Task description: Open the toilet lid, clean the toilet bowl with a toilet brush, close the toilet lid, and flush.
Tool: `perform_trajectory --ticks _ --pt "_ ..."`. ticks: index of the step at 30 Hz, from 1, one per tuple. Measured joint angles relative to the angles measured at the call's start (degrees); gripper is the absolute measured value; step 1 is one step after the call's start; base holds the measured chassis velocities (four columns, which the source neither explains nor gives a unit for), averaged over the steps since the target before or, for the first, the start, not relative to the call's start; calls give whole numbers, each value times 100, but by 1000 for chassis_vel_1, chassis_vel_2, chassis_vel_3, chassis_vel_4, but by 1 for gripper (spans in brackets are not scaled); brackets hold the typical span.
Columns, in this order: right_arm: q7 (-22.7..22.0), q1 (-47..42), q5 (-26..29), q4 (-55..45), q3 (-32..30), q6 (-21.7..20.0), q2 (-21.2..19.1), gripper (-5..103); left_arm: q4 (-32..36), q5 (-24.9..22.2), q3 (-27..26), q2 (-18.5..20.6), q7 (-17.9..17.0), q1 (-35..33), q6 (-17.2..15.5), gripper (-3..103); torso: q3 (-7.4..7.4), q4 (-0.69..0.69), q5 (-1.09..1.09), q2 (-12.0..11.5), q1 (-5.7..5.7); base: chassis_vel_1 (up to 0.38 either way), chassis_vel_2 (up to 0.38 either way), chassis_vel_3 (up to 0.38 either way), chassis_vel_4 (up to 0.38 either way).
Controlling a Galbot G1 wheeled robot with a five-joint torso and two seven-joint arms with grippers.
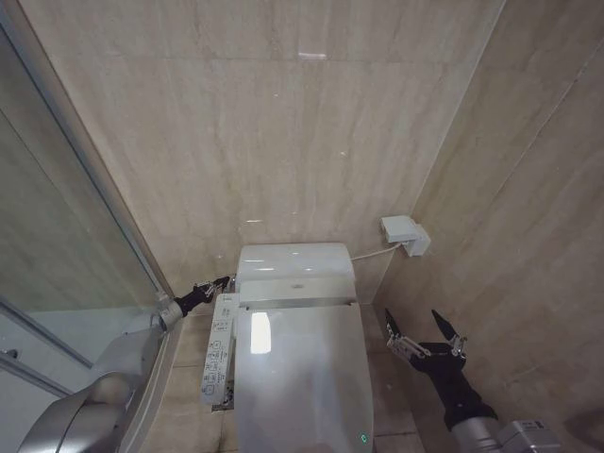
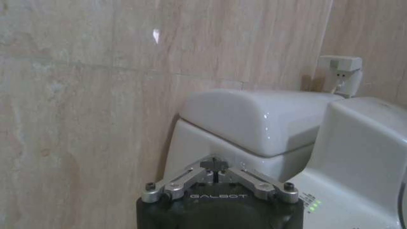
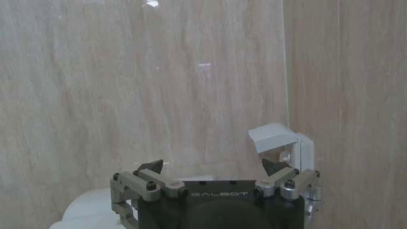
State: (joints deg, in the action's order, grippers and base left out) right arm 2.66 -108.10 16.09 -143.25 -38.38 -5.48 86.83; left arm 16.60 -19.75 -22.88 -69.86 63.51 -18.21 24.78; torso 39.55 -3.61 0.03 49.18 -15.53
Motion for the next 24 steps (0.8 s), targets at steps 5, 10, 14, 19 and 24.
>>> perform_trajectory --ticks 5,10,14,19,24 --pt "0 0 0 1 0 0 0 100 -16 60 -35 -42 114 -9 -72 0 0 0 1 0 0 0 0 0 0" --pt "0 0 0 0 0 0 0 100 -23 207 -135 -42 202 -68 -144 0 -1 1 1 1 0 0 0 0 0" --pt "0 0 0 0 0 0 0 100 -57 239 -159 -38 186 -114 -169 0 1 2 3 1 0 0 0 0 0" --pt "0 0 0 0 1 0 -1 100 -106 292 -138 -58 150 -130 -240 0 4 2 -5 -4 -3 0 0 0 0" --pt "0 0 0 0 0 0 0 100 -112 288 -142 -54 115 -116 -255 0 3 0 -5 -4 -3 0 0 0 0"
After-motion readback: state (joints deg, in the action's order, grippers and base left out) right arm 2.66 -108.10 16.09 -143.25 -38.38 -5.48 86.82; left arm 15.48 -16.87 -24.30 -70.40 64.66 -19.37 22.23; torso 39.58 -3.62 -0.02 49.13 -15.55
